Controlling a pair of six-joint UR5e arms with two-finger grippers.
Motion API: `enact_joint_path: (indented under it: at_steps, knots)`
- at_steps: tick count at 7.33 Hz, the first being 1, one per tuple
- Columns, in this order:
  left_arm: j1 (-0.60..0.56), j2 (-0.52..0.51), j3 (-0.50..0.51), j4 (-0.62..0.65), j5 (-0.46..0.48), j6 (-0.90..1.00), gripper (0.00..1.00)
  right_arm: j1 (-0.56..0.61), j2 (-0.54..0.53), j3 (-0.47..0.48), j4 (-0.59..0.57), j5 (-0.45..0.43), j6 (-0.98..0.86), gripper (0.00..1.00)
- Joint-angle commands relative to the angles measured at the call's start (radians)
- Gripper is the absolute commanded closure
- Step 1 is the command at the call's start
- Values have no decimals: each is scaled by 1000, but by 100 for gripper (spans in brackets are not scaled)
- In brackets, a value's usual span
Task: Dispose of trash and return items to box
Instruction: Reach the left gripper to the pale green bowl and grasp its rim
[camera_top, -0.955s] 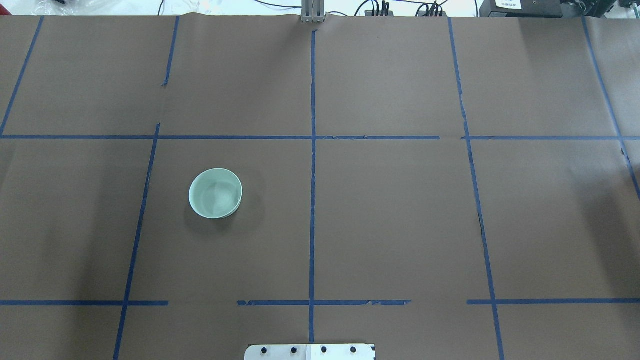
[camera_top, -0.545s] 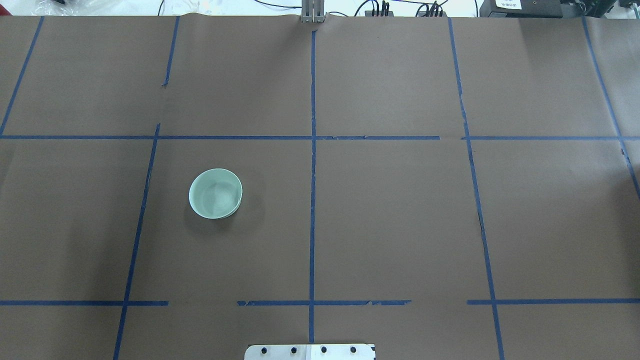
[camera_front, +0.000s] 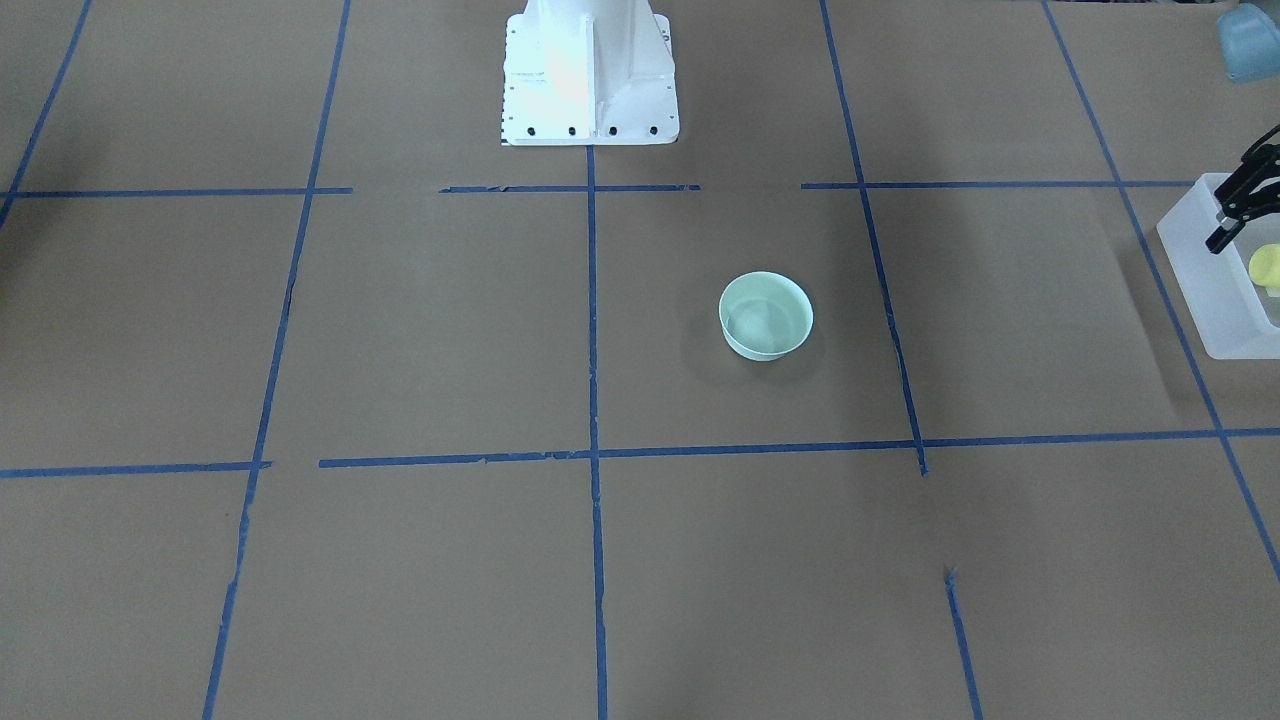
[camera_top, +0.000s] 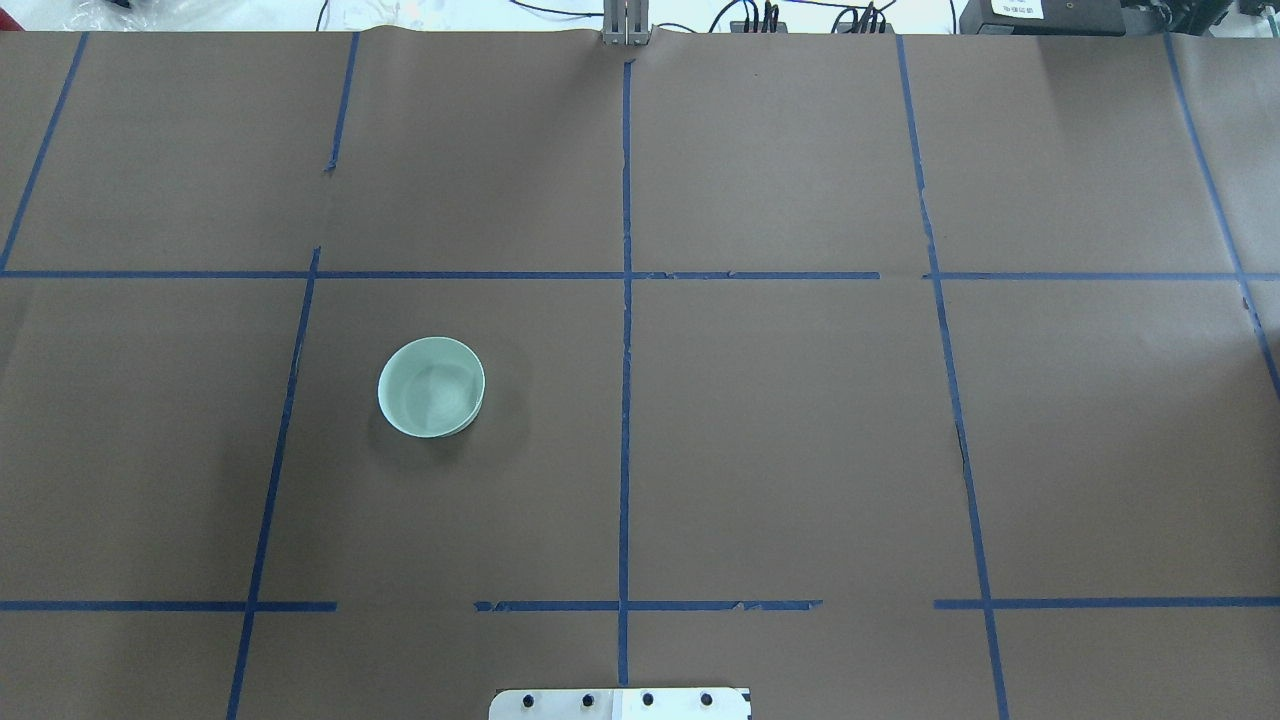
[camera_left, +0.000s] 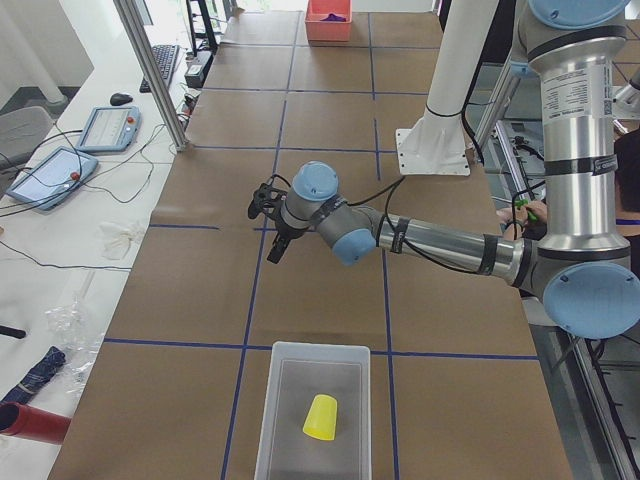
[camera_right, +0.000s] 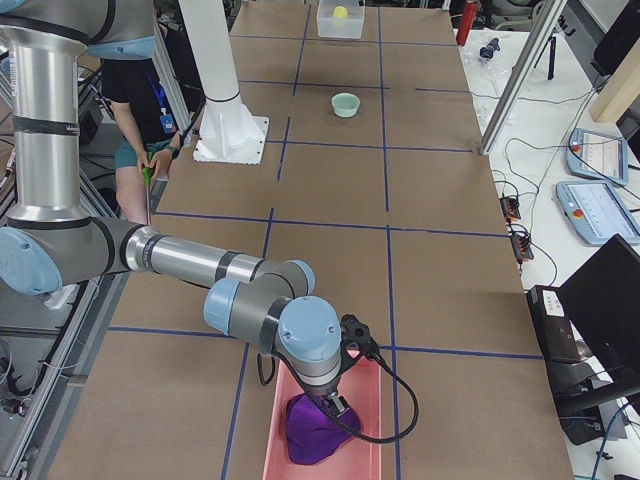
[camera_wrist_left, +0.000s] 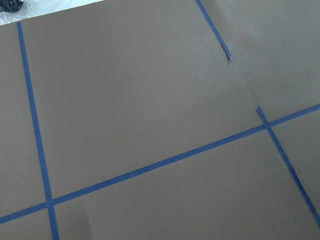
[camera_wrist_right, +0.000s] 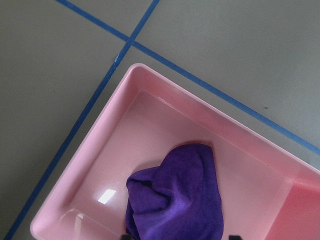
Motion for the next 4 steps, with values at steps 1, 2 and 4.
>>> enact_joint_path:
  at_steps: [1,2,4]
  knots:
    - [183,-42,-62,15,99,-161,0,0,-18,0,31,34,63,0]
    - [249,-123,-80,120,153,-260,0,-2,-23,0,33,48,95,0]
    - [416,-255,-88,282,281,-552,11,0,-43,3,76,49,193,0]
